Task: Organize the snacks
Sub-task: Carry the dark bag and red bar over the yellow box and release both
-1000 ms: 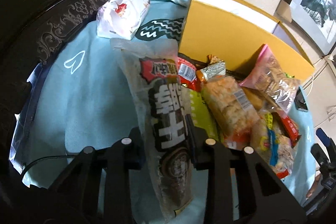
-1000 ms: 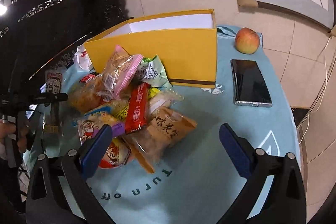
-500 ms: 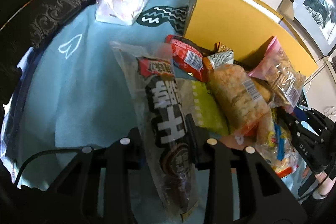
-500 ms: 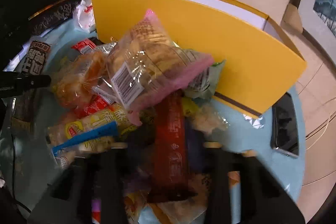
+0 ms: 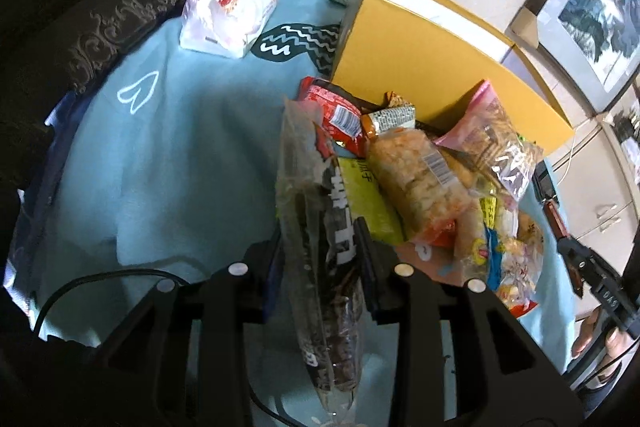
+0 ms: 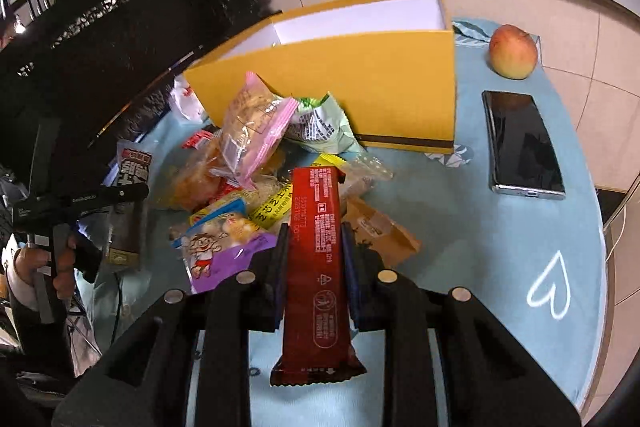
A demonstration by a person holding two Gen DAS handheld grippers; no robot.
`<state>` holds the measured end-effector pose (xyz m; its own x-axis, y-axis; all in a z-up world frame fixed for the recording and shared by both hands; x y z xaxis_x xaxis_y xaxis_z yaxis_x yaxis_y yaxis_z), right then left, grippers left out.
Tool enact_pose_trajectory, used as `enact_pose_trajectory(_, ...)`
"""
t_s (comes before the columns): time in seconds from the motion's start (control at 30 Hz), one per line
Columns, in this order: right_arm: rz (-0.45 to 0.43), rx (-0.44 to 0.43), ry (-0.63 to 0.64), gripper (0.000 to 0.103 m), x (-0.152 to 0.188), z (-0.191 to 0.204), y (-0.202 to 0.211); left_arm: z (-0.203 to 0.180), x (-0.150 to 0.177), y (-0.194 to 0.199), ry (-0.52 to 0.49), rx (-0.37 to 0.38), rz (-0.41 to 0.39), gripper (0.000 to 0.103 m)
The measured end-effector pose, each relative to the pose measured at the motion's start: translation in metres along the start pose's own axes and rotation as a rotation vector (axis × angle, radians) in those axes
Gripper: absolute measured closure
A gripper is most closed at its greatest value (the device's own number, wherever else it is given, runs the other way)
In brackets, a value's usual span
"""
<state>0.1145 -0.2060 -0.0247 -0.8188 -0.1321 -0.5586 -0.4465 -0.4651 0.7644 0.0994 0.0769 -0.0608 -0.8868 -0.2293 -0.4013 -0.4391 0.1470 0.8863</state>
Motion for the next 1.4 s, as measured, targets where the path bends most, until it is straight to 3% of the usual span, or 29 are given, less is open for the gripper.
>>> enact_pose_trajectory(0.17, -0.018, -0.028, 0.009, 0.079, 0.004, 0.008, 0.001, 0.001, 0.019, -0.026, -0.002, -0.041, 0.083, 0.067)
enact_pose_trajectory(0.2, -0.017, -0.034, 0.011, 0.079, 0.005, 0.009, 0.001, 0.001, 0.022, -0.030, -0.003, -0.037, 0.096, 0.061)
enact_pose_trajectory(0.3, -0.010, -0.039, 0.016, 0.079, 0.010, 0.010, -0.001, -0.005, 0.031, -0.033, -0.041, -0.082, 0.072, 0.061)
enact_pose_trajectory(0.43, -0.012, -0.047, 0.018, 0.079, 0.013, 0.011, -0.002, -0.011, 0.034, -0.029, -0.071, -0.064, 0.068, 0.074)
enact_pose_trajectory(0.67, -0.095, -0.063, 0.021, 0.079, 0.005, 0.014, 0.021, -0.040, 0.025, 0.009, -0.166, -0.064, -0.020, 0.076)
enact_pose_trajectory(0.83, -0.153, -0.064, 0.043, 0.079, -0.015, 0.020, 0.040, -0.063, -0.002, 0.040, -0.192, -0.031, -0.086, 0.075)
enact_pose_trajectory(1.03, -0.210, -0.039, 0.084, 0.079, -0.053, 0.029, 0.053, -0.098, -0.060, 0.057, -0.214, 0.010, -0.138, 0.075)
enact_pose_trajectory(1.23, -0.314, 0.078, 0.123, 0.079, -0.115, 0.028, 0.059, -0.136, -0.133, 0.064, -0.218, 0.025, -0.192, 0.075)
enact_pose_trajectory(1.4, -0.332, 0.197, 0.138, 0.079, -0.160, 0.016, 0.026, -0.163, -0.181, 0.045, -0.218, 0.046, -0.215, 0.074)
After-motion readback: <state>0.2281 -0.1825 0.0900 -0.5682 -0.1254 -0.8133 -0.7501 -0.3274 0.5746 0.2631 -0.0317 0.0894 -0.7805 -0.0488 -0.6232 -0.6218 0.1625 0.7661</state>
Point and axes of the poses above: each gripper's, at about its wrist camera, not at the fingertips, and y roughly against the way its jaws point, z to its left, x to its underside, the point moved 6 cm from there along -y, roughly the way its jaws point, and after that the axes turned 9 degrees about z, right-handed, at the moved point
